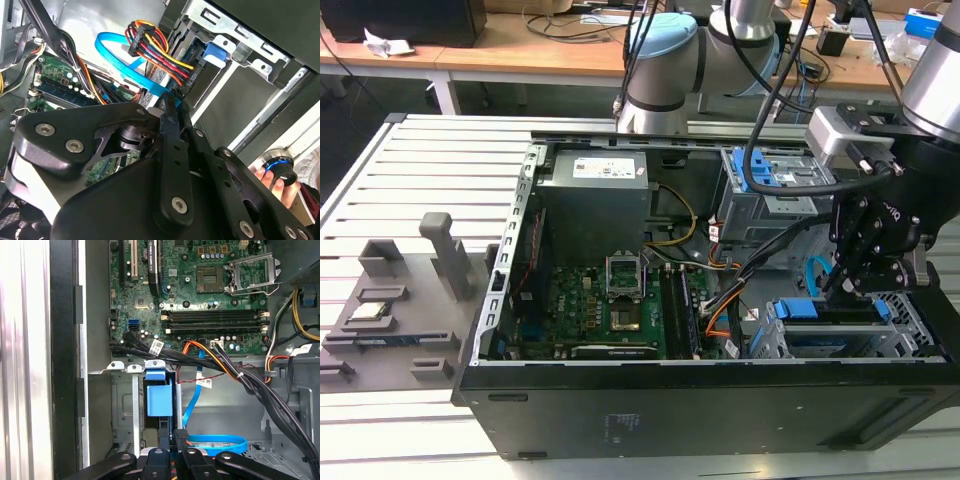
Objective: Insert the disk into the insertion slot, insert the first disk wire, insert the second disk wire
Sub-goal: 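Insert the second disk wire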
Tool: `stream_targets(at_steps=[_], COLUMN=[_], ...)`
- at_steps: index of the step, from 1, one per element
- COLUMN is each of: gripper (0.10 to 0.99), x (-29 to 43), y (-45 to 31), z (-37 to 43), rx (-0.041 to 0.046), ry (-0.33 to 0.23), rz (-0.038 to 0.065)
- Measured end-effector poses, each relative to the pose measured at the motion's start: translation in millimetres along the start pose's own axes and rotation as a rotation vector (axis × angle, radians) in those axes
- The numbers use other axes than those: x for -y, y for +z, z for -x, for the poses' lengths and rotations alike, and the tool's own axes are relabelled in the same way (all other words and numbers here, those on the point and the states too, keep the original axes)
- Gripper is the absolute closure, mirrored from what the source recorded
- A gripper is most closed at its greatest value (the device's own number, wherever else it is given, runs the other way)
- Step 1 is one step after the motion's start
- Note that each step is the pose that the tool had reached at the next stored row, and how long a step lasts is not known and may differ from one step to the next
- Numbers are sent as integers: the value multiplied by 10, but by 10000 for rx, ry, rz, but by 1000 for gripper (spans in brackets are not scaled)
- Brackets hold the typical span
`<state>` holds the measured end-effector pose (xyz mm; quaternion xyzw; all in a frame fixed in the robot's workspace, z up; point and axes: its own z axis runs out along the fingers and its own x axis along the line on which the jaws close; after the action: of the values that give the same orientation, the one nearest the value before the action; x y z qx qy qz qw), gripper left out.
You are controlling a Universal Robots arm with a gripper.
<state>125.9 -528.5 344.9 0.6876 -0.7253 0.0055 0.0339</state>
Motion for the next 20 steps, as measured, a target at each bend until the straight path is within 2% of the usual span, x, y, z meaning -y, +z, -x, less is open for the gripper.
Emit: stream_targets(at_steps=[15,16,18,19,20], gripper=[925,851,863,980,980], x=[2,2,-11,-15,-17], y=[43,26,-269,-356,-415], z=[-9,-10,-6,-4,-6], rx=[-11,-15,-16,-16,-16], ry=[-3,-2,-2,-2,-2], rz=[-1,-2,-1,-2,-1])
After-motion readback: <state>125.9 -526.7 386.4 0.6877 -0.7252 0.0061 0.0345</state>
